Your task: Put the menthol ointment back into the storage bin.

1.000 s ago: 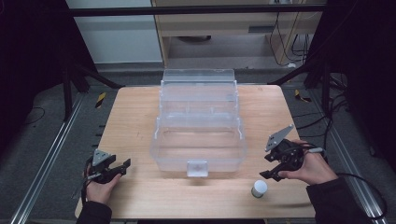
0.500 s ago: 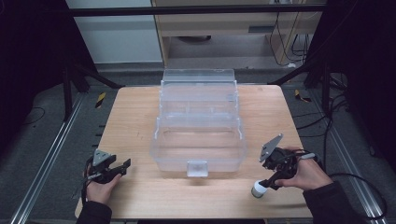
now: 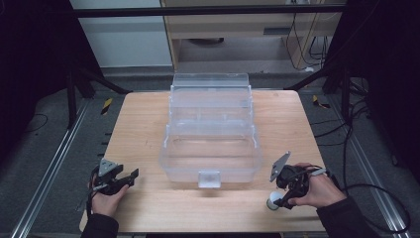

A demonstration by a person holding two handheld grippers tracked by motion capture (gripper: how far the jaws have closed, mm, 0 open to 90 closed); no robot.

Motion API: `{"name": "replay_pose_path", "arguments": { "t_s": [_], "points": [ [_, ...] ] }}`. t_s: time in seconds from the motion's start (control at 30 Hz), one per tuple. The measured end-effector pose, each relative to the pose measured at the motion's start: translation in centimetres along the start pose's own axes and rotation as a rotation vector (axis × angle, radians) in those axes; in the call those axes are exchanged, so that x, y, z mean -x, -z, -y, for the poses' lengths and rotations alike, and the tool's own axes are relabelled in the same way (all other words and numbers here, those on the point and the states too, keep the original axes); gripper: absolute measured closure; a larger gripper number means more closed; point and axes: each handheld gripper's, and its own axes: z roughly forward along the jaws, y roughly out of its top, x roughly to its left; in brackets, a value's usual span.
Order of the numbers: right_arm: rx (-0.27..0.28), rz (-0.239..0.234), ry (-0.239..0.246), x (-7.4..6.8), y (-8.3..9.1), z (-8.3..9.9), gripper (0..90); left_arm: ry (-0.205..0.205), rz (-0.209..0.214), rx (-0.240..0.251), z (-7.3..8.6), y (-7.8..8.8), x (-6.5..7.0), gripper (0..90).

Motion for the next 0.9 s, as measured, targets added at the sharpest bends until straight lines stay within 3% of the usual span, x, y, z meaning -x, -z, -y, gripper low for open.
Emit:
{"name": "replay_pose_path", "arguments": {
  "t_s": [0.57,0.9],
  "points": [
    [-0.061,0.004,0.042,-0.2,-2.0,-0.3,36.8,-0.006,-0.004,-0.006,0.0,0.0,0.0,33.4],
    [-0.097,-0.011,0.062,-0.1,-3.2,-0.6,43.3,-0.009,-0.006,-0.007,0.0,0.0,0.0,33.7]
  ]
}}
